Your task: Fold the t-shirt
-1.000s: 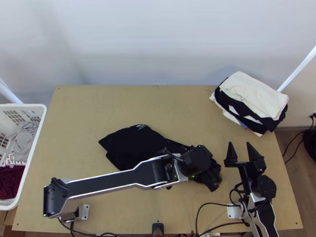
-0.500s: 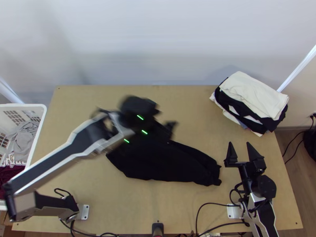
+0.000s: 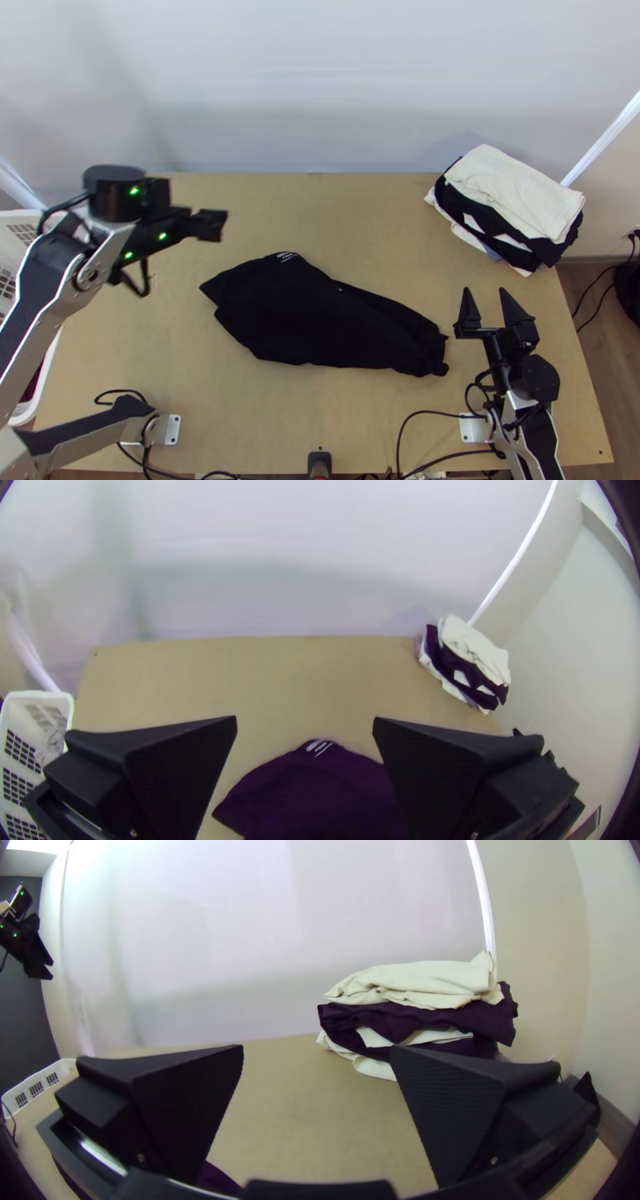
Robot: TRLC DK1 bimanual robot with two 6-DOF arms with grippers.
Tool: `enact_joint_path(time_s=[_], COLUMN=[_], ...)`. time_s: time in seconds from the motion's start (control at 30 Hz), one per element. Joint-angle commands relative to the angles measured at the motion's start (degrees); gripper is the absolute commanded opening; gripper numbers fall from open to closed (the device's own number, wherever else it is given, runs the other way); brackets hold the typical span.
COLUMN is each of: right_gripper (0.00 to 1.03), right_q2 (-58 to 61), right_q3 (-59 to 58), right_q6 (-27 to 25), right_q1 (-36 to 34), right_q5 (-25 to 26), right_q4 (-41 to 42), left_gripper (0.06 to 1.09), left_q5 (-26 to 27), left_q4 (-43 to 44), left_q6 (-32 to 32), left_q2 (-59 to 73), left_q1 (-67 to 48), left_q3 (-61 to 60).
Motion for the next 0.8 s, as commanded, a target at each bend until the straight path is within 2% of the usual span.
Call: enact_joint_path(time_s=[0.0, 0.03, 0.17, 0.23, 0.33, 0.53, 0.77], right_gripper=[0.99, 0.99, 0.99, 0.99, 0.99, 0.99, 0.99], right_q2=[-0.49, -0.49, -0.49, -0.49, -0.49, -0.49, -0.49], right_q3=[-0.53, -0.53, -0.53, -0.53, -0.53, -0.53, -0.53], right_q6=[0.75, 0.75, 0.84, 2.42, 2.33, 2.33, 2.51], right_q1=[0.09, 0.09, 0.27, 2.03, 4.22, 4.22, 7.56], right_q5=[0.12, 0.12, 0.03, 0.03, 0.03, 0.03, -0.23], right_q4=[-0.84, -0.84, -0.84, -0.84, -0.84, -0.84, -0.84], left_gripper=[1.05, 1.05, 1.05, 1.05, 1.05, 1.05, 1.05], left_q5=[3.51, 5.88, 7.11, 7.82, 7.99, 7.99, 8.26], left_q4=[-2.25, -2.52, -2.96, -3.22, -3.75, -6.03, -9.28], left_q6=[0.34, 0.26, 0.26, 0.08, 0.08, 0.34, 3.51], left_q2=[-2.45, -3.16, -6.14, -7.99, -10.72, -16.34, -21.7], left_q1=[3.76, 5.08, 7.98, 10.27, 12.99, 18.09, 23.98], left_q3=[-5.58, -7.42, -13.22, -15.86, -19.11, -24.74, -27.37])
